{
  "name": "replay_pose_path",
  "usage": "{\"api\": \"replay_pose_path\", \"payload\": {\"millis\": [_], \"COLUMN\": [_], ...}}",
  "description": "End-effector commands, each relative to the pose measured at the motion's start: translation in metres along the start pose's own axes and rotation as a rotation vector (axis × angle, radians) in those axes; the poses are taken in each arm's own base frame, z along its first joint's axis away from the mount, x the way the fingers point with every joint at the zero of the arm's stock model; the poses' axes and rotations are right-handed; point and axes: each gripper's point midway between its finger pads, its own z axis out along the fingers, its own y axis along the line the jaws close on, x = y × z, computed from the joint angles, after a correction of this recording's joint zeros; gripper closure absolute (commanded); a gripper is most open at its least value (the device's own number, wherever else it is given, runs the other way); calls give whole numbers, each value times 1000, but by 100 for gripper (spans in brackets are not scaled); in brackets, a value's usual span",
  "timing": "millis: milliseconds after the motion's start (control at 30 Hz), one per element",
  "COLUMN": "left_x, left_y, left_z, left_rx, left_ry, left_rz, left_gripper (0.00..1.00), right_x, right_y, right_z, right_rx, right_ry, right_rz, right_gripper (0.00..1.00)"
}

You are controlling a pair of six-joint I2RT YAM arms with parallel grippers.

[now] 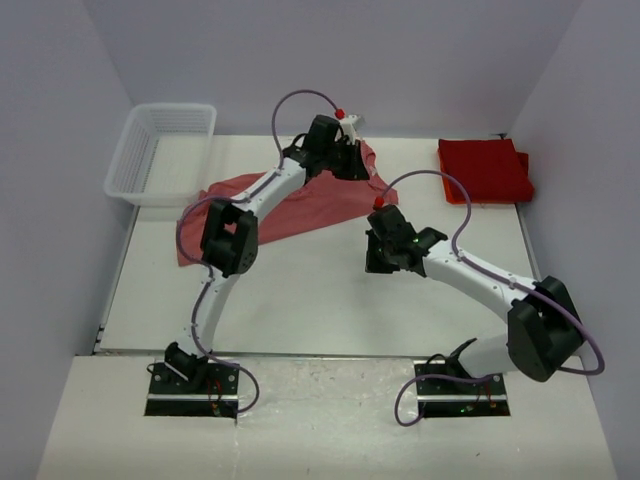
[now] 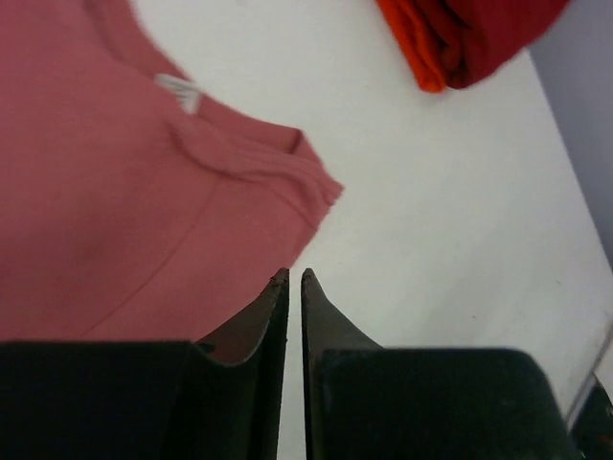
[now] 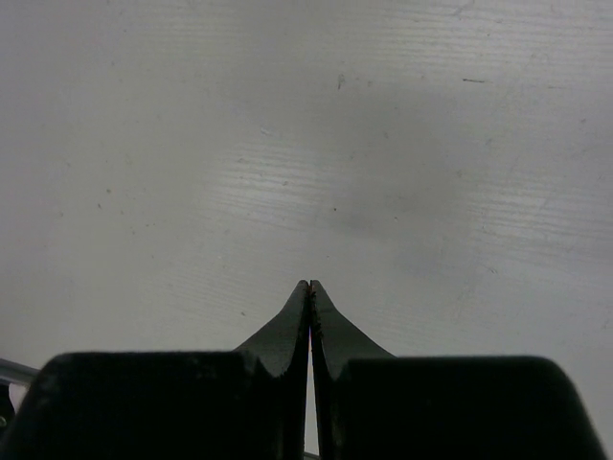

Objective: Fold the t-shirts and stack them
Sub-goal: Rotate the tshirt 90 degrees

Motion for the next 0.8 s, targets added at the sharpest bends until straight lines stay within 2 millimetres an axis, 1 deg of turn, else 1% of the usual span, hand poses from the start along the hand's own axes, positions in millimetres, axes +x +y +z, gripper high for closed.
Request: {"api": "replay_pose_path", "payload": {"millis": [0, 33, 67, 100, 167, 200, 233, 267, 300, 333, 367, 433, 467, 533, 567, 633, 667, 767], "left_x": [-45, -33, -26, -16, 5, 20, 27, 44, 49, 54, 66, 77, 89, 100, 108, 115, 122, 127], "left_y": [46, 60, 70, 90, 108, 125, 129, 135, 143, 145, 147, 149, 153, 161, 169, 174, 178, 184], "left_z": [-93, -110, -125, -151, -177, -198, -205, -215, -225, -231, -238, -241, -245, -253, -261, -266, -268, -271], "left_rx": [-494, -597, -681, -828, -953, -1043, -1070, -1095, -1138, -1160, -1177, -1182, -1196, -1243, -1282, -1296, -1299, -1315], "left_ry": [-114, -81, -71, -69, -36, -21, -26, -1, -15, -17, -11, -2, 21, 39, 52, 56, 69, 69], "left_rz": [81, 68, 59, 50, 8, -13, -44, -65, -97, -109, -126, -133, -140, -157, -165, -184, -191, -197], "left_gripper": [91, 100, 100, 100, 100, 100, 100, 100, 100, 100, 100, 100, 100, 100, 100, 100, 100, 100], "right_x": [-14, -15, -15, -17, -19, -21, -22, -23, -26, -27, -29, -30, -31, -33, -33, -32, -30, -26], "right_y": [-1, -2, -3, -4, -2, -1, 1, 2, 3, 5, 5, 4, 4, 0, 0, -1, -1, -1], "right_z": [-16, -17, -18, -21, -25, -27, -31, -33, -37, -40, -43, -46, -49, -52, -55, -57, -57, -57], "right_rx": [-2, 5, 9, 12, 2, -7, -17, -26, -33, -39, -41, -38, -39, -28, -32, -38, -39, -53], "right_ry": [-87, -94, -97, -105, -112, -119, -128, -133, -139, -148, -152, -159, -166, -180, -188, -190, -189, -188], "right_rz": [9, 3, 0, 0, -9, -10, -13, -14, -17, -21, -32, -41, -45, -51, -53, -56, -56, -58], "right_gripper": [100, 100, 100, 100, 100, 100, 100, 100, 100, 100, 100, 100, 100, 100, 100, 100, 100, 100]}}
